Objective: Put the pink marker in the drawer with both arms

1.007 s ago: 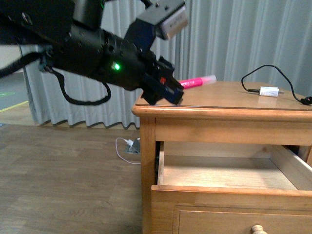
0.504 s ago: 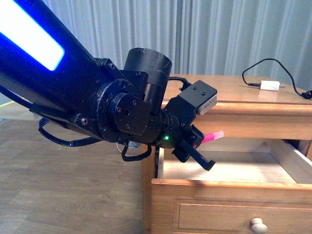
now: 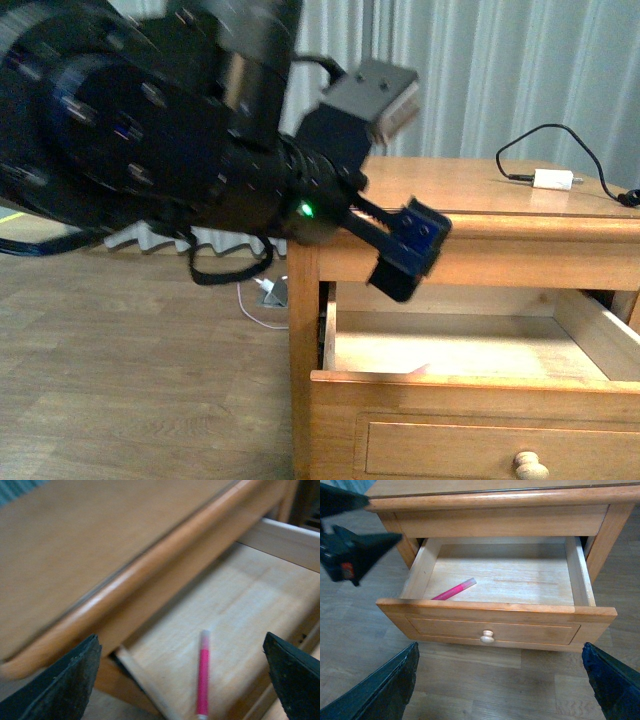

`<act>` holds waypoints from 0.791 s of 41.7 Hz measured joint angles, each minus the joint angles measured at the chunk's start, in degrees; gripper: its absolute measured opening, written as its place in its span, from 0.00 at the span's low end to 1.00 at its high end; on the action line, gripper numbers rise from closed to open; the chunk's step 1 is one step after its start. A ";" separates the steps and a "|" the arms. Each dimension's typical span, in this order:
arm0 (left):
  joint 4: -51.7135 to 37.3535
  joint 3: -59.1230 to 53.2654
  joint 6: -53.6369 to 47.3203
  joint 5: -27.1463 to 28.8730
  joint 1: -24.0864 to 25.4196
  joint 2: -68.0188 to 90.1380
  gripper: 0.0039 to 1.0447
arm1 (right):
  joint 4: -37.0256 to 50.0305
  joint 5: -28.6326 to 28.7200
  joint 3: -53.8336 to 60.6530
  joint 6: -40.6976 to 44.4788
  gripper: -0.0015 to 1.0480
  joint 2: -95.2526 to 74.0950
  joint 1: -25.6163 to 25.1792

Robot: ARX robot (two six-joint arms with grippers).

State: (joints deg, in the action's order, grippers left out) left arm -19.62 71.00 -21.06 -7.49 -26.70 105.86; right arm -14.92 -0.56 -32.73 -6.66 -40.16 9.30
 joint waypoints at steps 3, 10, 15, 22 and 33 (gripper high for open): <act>-0.26 -3.17 1.18 2.54 1.31 -5.20 0.95 | 0.00 0.00 0.00 0.00 0.92 0.00 0.00; -0.79 -11.02 4.26 4.04 6.05 -17.55 0.94 | 0.00 0.00 0.00 0.00 0.92 0.00 0.00; -0.63 -16.79 7.50 2.47 11.26 -27.80 0.94 | 0.00 0.00 0.00 0.00 0.92 0.00 0.00; 3.58 -25.97 13.14 -3.34 20.65 -44.72 0.94 | 0.00 0.00 0.00 0.00 0.92 0.00 0.00; 14.21 -45.62 20.33 -9.40 39.39 -69.66 0.94 | 0.00 0.00 0.00 0.00 0.92 0.00 0.00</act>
State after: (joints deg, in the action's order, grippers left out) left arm -5.41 25.39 -0.73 -16.88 12.69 36.21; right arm -14.92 -0.56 -32.73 -6.66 -40.16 9.30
